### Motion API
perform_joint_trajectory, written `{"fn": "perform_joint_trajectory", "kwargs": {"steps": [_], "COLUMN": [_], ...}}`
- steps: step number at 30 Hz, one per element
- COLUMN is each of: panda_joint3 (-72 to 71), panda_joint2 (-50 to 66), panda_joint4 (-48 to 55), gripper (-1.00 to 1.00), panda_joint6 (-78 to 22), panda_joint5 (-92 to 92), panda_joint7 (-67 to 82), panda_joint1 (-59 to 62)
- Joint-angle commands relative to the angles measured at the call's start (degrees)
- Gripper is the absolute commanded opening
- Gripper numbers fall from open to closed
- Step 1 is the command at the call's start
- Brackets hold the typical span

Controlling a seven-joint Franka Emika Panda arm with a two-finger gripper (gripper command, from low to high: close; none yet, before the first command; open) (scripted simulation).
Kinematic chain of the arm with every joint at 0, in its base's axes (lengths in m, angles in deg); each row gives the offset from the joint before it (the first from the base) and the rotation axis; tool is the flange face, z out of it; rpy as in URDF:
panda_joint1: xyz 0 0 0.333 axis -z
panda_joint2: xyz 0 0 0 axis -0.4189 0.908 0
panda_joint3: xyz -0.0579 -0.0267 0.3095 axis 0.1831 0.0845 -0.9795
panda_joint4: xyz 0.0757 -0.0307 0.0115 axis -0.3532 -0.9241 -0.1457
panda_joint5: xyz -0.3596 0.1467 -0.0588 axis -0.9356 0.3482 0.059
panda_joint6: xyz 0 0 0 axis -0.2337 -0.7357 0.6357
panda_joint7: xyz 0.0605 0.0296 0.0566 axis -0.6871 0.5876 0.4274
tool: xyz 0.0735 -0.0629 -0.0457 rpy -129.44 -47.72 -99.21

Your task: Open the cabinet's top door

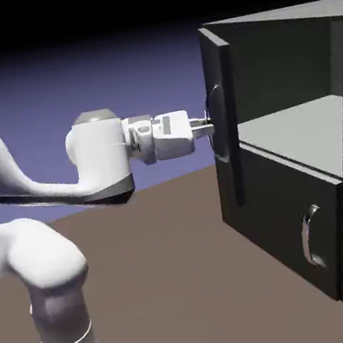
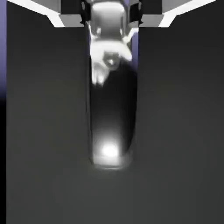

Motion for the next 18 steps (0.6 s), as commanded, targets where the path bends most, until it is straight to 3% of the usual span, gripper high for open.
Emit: {"fn": "perform_joint_trajectory", "kwargs": {"steps": [1, 10, 18], "panda_joint3": [-1.7, -17.4, -33.7], "panda_joint2": [-1.2, -9.5, -10.2], "panda_joint4": [-0.8, -5.6, -4.5], "gripper": [-1.00, -1.00, -1.00], "panda_joint6": [-1.0, -12.0, -25.6], "panda_joint5": [2.7, 25.1, 44.3], "panda_joint7": [1.1, 9.0, 11.9], "panda_joint1": [0.2, -1.8, -6.6]}}
